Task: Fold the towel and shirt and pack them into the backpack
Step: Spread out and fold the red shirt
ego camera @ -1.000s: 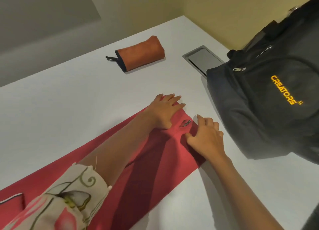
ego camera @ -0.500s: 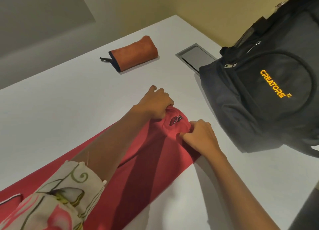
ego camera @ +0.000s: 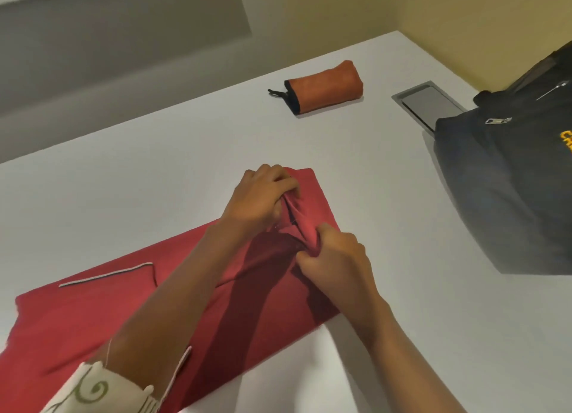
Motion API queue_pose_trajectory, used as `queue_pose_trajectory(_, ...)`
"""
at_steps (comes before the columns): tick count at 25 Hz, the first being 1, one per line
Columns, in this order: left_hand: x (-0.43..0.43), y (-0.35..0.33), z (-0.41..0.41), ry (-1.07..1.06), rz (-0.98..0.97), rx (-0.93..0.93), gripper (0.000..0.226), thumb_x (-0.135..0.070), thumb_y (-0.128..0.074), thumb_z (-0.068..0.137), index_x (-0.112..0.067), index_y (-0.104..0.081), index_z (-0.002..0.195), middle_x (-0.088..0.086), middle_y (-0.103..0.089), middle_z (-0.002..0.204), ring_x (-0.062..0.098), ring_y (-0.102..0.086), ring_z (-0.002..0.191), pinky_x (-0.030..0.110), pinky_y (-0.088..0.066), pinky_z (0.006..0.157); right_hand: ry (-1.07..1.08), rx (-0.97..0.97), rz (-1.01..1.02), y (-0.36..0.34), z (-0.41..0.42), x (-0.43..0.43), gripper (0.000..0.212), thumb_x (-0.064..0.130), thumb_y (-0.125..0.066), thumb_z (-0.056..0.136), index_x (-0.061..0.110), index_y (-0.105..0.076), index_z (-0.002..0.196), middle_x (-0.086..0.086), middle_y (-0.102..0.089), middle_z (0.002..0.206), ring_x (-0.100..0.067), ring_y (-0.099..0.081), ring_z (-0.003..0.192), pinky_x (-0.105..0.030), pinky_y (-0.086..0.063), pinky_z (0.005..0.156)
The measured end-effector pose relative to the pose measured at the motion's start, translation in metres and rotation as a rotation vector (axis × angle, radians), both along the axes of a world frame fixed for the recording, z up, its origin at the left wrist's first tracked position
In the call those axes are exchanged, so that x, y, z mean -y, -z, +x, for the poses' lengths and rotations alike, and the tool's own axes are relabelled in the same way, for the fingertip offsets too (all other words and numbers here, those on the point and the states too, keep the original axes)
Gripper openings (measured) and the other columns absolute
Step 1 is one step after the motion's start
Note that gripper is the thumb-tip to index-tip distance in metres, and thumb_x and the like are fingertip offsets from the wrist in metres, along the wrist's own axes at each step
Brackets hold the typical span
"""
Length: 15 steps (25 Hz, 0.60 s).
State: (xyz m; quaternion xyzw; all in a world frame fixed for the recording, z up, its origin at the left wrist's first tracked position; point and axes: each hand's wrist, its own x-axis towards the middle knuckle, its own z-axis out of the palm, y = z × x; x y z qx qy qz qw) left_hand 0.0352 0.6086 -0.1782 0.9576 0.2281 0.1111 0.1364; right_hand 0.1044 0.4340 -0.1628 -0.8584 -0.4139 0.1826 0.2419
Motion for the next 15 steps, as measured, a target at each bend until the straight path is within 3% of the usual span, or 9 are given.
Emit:
queue_pose_trajectory(3, 0.004, 0.014, -0.067, -0.184, -0.052, 0.047, 0.045, -0.001, -0.048, 0.068, -0.030, -0.069, 0.097, -0.007, -0.055, 0.110, 0.017, -0.048, 0.101, 0.030, -0.033, 0.087, -0.076, 0.015, -0.026, 0.012, -0.055, -0.009, 0.025, 0.036, -0.058, 0.082, 0.014, -0.054, 0.093, -0.006, -0.060, 0.084, -0.032, -0.059, 0.075, -0.032, -0.045, 0.063)
queue_pose_trajectory(5, 0.015, 0.029, -0.105, -0.349, -0.165, 0.148, 0.049, 0.007, -0.053, 0.065, -0.030, -0.069, 0.093, -0.005, -0.048, 0.110, 0.015, -0.046, 0.100, 0.029, -0.039, 0.085, -0.134, -0.046, -0.078, 0.017, -0.086, -0.014, 0.028, 0.037, -0.057, 0.083, 0.014, -0.054, 0.099, -0.008, -0.062, 0.090, -0.033, -0.062, 0.083, -0.036, -0.050, 0.069)
queue_pose_trajectory(9, 0.041, 0.041, -0.145, -0.704, -0.507, 0.409, 0.044, 0.000, -0.044, 0.064, -0.031, -0.067, 0.084, 0.006, -0.041, 0.111, 0.017, -0.046, 0.100, 0.023, -0.042, 0.085, -0.217, -0.061, -0.128, 0.022, -0.133, -0.019, 0.029, 0.033, -0.057, 0.083, 0.012, -0.052, 0.103, -0.011, -0.062, 0.098, -0.038, -0.061, 0.091, -0.034, -0.040, 0.066)
queue_pose_trajectory(11, 0.041, 0.050, -0.157, -0.796, -0.641, 0.439, 0.047, 0.002, -0.043, 0.065, -0.037, -0.064, 0.082, 0.013, -0.051, 0.112, 0.017, -0.046, 0.099, 0.024, -0.041, 0.082, -0.231, -0.047, -0.136, 0.023, -0.146, -0.020, 0.028, 0.031, -0.057, 0.083, 0.011, -0.051, 0.103, -0.012, -0.063, 0.099, -0.039, -0.061, 0.092, -0.034, -0.037, 0.066)
queue_pose_trajectory(13, 0.037, 0.060, -0.167, -0.840, -0.759, 0.480, 0.049, -0.001, -0.038, 0.061, -0.040, -0.063, 0.081, 0.013, -0.062, 0.106, 0.031, -0.054, 0.097, 0.034, -0.046, 0.074, -0.259, -0.020, -0.138, 0.025, -0.157, -0.022, 0.027, 0.030, -0.057, 0.084, 0.011, -0.050, 0.102, -0.013, -0.063, 0.099, -0.039, -0.061, 0.092, -0.034, -0.035, 0.065)
queue_pose_trajectory(15, 0.034, 0.059, -0.170, -0.938, -0.966, 0.527, 0.051, -0.003, -0.034, 0.068, -0.038, -0.060, 0.096, 0.012, -0.063, 0.110, 0.032, -0.060, 0.087, 0.035, -0.050, 0.067, -0.286, -0.009, -0.142, 0.026, -0.162, -0.024, 0.025, 0.029, -0.056, 0.084, 0.011, -0.049, 0.100, -0.013, -0.063, 0.099, -0.040, -0.060, 0.091, -0.034, -0.035, 0.065)
